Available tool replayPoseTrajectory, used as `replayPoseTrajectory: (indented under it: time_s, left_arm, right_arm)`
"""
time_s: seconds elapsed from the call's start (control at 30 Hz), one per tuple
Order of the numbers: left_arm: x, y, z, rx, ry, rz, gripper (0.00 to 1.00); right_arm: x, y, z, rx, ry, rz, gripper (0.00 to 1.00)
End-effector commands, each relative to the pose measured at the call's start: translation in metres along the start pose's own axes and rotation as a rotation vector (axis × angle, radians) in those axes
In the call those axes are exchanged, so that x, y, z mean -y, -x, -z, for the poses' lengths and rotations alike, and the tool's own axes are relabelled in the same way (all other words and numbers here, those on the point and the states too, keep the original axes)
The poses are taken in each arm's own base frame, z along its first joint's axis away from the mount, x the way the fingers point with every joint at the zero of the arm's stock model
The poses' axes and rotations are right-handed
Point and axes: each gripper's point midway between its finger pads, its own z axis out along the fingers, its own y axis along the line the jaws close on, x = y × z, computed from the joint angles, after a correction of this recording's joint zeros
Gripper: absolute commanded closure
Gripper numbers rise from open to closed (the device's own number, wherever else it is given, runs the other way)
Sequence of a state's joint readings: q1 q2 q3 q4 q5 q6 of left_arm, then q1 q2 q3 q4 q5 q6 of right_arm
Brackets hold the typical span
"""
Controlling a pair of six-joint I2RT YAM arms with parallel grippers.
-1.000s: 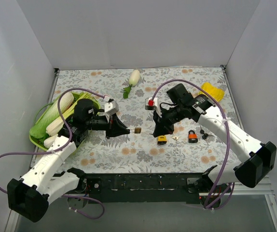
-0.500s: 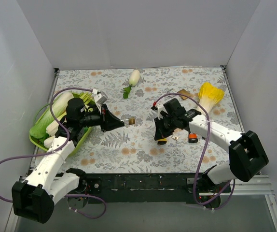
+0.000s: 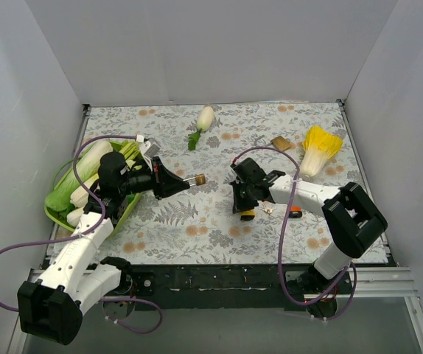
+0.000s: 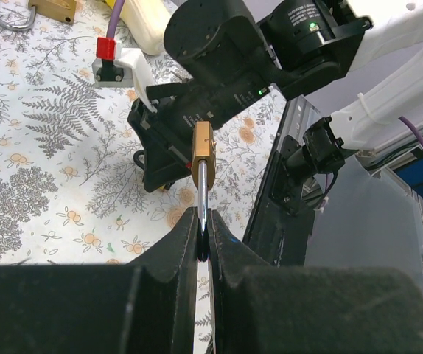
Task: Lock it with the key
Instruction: Place the key at the center of the board.
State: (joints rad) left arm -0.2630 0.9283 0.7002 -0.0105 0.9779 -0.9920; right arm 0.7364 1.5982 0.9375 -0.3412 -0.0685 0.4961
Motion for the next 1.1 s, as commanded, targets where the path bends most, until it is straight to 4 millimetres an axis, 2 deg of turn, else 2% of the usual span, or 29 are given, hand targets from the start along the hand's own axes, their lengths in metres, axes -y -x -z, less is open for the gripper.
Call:
replayPoseTrajectory:
  time_s: [0.0,0.17,0.3,0.43,0.47,0.63,0.9,1.0,1.07]
  left_arm:
    - [0.004,0.007,0.001,0.028,-0.007,-0.041,1.0]
    - [0.006,0.006,0.004,0.024,-0.01,-0.07,1.0]
    - [0.007,0.006,0.005,0.026,-0.013,-0.088,1.0]
    - [0.008,0.004,0.005,0.025,-0.015,-0.096,1.0]
    - [0.008,0.004,0.005,0.023,-0.019,-0.098,1.0]
    - [0.007,0.001,0.005,0.006,-0.015,-0.084,1.0]
    - [0.006,0.0,0.005,0.002,-0.012,-0.084,1.0]
    - [0.004,-0.002,0.005,-0.013,-0.004,-0.063,1.0]
    - [0.002,-0.006,0.004,-0.034,-0.002,-0.031,1.0]
  right_arm:
    - [-0.013,0.016,-0.004,0.049,-0.02,-0.04,0.99]
    - [-0.014,0.007,-0.014,0.012,-0.039,-0.075,0.99]
    - [-0.005,0.001,-0.016,0.002,-0.093,-0.086,0.99]
    - [-0.004,-0.002,-0.018,-0.006,-0.095,-0.09,0.99]
    - [-0.005,-0.003,-0.019,-0.007,-0.094,-0.092,0.97]
    - [-0.011,-0.005,-0.02,-0.017,-0.071,-0.093,0.78]
    - [-0.013,-0.005,-0.013,-0.009,-0.058,-0.095,0.7]
    - [-0.03,0.01,0.0,0.029,0.009,-0.042,0.66]
    - [-0.047,0.026,0.014,0.08,0.08,0.005,0.59]
